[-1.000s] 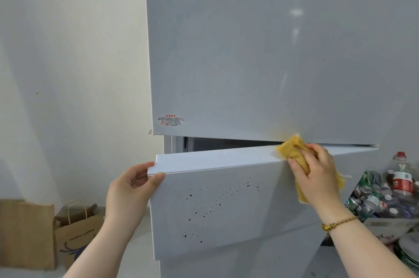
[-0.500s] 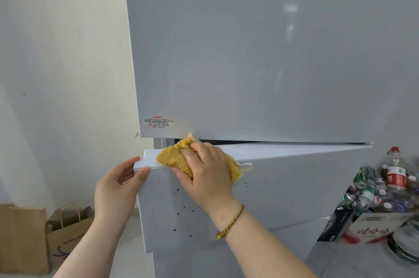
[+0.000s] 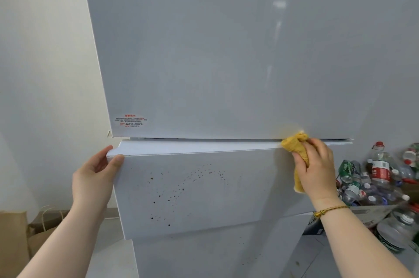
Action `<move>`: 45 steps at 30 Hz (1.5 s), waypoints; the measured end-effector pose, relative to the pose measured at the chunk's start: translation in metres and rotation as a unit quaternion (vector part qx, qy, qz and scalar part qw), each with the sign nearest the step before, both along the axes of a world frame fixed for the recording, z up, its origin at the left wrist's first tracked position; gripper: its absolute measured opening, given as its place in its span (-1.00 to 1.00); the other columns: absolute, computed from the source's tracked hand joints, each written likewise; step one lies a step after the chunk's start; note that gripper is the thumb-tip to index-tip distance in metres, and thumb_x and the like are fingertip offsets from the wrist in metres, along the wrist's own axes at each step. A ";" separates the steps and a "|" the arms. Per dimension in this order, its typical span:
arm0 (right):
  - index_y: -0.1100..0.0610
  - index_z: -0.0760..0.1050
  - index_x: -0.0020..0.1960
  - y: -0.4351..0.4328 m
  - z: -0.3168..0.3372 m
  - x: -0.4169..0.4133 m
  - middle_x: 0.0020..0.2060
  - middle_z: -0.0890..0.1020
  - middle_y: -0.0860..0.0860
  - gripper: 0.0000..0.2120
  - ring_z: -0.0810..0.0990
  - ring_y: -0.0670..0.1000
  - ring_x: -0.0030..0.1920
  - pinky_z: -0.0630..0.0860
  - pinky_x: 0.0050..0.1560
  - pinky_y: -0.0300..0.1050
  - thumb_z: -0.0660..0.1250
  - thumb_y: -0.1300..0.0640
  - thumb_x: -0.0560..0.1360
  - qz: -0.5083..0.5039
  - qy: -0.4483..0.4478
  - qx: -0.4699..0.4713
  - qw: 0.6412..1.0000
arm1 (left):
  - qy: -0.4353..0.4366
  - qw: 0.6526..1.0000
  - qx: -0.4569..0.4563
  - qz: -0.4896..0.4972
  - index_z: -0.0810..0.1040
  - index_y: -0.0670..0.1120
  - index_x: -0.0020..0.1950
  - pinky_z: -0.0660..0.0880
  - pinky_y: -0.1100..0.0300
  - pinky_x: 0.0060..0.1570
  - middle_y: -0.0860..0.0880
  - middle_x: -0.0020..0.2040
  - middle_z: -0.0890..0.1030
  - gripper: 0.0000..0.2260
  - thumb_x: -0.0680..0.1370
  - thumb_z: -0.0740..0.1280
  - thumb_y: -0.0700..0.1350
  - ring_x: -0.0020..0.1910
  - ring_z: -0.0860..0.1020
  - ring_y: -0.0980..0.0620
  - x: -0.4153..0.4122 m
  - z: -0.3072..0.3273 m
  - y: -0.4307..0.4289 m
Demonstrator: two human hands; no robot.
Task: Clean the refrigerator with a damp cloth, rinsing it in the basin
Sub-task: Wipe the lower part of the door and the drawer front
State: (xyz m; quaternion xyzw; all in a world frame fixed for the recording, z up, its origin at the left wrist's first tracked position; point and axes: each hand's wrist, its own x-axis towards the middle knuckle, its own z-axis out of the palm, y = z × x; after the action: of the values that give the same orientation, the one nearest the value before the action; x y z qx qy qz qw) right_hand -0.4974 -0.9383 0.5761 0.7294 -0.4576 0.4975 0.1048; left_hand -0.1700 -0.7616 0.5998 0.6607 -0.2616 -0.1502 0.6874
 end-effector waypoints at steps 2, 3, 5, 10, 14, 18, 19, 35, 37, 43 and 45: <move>0.36 0.53 0.08 0.003 0.000 0.000 0.08 0.51 0.31 -0.49 0.41 0.30 0.11 0.42 0.07 0.21 0.10 -0.04 0.46 -0.008 -0.028 0.041 0.999 | 0.011 1.000 -0.003 -0.002 0.42 -0.09 0.33 0.27 0.23 0.08 -0.11 0.24 0.51 -0.65 0.54 0.27 -0.18 0.06 0.40 0.07 0.000 0.001 -0.009; 0.36 0.53 0.09 0.004 -0.001 0.003 0.10 0.50 0.31 -0.52 0.42 0.34 0.12 0.41 0.09 0.22 0.12 -0.02 0.46 -0.011 -0.039 0.045 0.998 | 0.015 1.000 -0.004 -0.002 0.40 -0.09 0.35 0.27 0.23 0.07 -0.10 0.25 0.50 -0.64 0.55 0.25 -0.17 0.06 0.39 0.07 0.001 0.001 -0.014; 0.36 0.52 0.11 0.006 -0.005 0.010 0.14 0.48 0.32 -0.55 0.41 0.37 0.15 0.41 0.10 0.26 0.15 0.01 0.46 -0.021 -0.062 0.049 0.997 | 0.016 1.000 -0.002 -0.001 0.36 -0.07 0.38 0.29 0.21 0.07 -0.08 0.26 0.49 -0.64 0.57 0.20 -0.15 0.08 0.41 0.04 0.000 0.000 -0.020; 0.34 0.48 0.18 0.005 -0.029 0.030 0.24 0.41 0.34 -0.51 0.32 0.27 0.24 0.34 0.22 0.30 0.08 0.00 0.48 -0.024 -0.102 0.032 0.994 | 0.000 0.999 0.031 -0.032 0.23 0.01 0.43 0.25 0.16 0.06 -0.06 0.28 0.43 -0.63 0.62 0.05 -0.09 0.27 0.37 -0.09 0.001 -0.002 -0.035; 0.29 0.43 0.21 0.002 -0.046 0.058 0.29 0.33 0.29 -0.55 0.25 0.20 0.27 0.29 0.26 0.28 0.07 -0.06 0.57 -0.006 -0.104 -0.032 0.994 | -0.024 0.996 0.047 -0.068 0.28 0.01 0.40 0.25 0.16 0.06 -0.02 0.26 0.45 -0.66 0.62 0.02 -0.06 0.16 0.39 -0.03 0.013 -0.007 -0.036; 0.20 0.35 0.20 0.012 -0.046 0.103 0.25 0.29 0.19 -0.63 0.27 0.23 0.26 0.22 0.32 0.10 0.01 -0.05 0.60 0.045 -0.086 -0.109 0.989 | -0.023 0.996 0.022 -0.088 0.30 0.00 0.38 0.21 0.24 0.13 0.11 0.22 0.39 -0.67 0.63 0.01 -0.09 0.17 0.32 0.16 0.016 -0.005 -0.025; 0.20 0.35 0.20 0.016 -0.047 0.117 0.24 0.29 0.18 -0.63 0.27 0.24 0.26 0.20 0.31 0.07 0.01 -0.05 0.60 0.064 -0.073 -0.122 0.988 | -0.024 0.996 0.017 -0.080 0.32 -0.02 0.37 0.21 0.25 0.12 0.12 0.20 0.39 -0.68 0.63 0.01 -0.10 0.17 0.32 0.17 0.017 -0.006 -0.022; 0.03 0.11 0.40 0.043 -0.067 0.272 0.48 -0.23 0.15 -0.60 -0.22 0.16 0.49 -0.21 0.48 0.07 -0.06 0.12 0.57 0.108 0.258 -0.319 0.905 | -0.039 0.971 0.066 -0.228 0.45 0.27 0.04 0.26 0.20 0.23 0.26 0.11 0.51 -0.76 0.46 0.06 0.15 0.19 0.44 0.27 0.056 0.000 -0.003; 0.04 0.10 0.40 0.041 -0.082 0.270 0.48 -0.24 0.16 -0.58 -0.22 0.17 0.49 -0.21 0.48 0.06 -0.03 0.18 0.55 0.135 0.294 -0.339 0.884 | -0.036 0.974 0.061 -0.216 0.43 0.28 0.04 0.25 0.19 0.26 0.25 0.11 0.50 -0.83 0.58 0.09 0.06 0.23 0.43 0.19 0.054 -0.002 -0.003; 0.05 0.19 0.36 0.038 -0.073 0.256 0.50 -0.09 0.14 -0.52 -0.25 0.16 0.48 -0.23 0.47 0.04 0.03 0.21 0.44 0.186 0.356 -0.349 0.847 | -0.011 0.976 0.055 -0.209 0.43 0.25 0.02 0.25 0.23 0.21 0.27 0.07 0.49 -0.67 0.59 0.05 -0.19 0.25 0.40 0.17 0.048 0.002 -0.001; 0.02 0.24 0.33 0.039 -0.051 0.257 0.40 0.18 0.08 -0.56 -0.14 0.16 0.49 -0.19 0.46 0.06 0.07 0.23 0.46 0.170 0.291 -0.337 0.879 | -0.008 0.977 0.049 -0.208 0.45 0.20 0.07 0.27 0.24 0.21 0.22 0.11 0.51 -0.67 0.58 0.05 -0.21 0.26 0.40 0.16 0.047 0.003 -0.002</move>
State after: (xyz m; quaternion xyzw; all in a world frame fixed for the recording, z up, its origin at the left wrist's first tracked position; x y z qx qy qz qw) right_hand -0.2402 -0.8993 0.5247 0.8287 -0.0796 0.3968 0.3866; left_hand -0.1231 -0.7632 0.6025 0.6258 -0.3908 -0.2973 0.6060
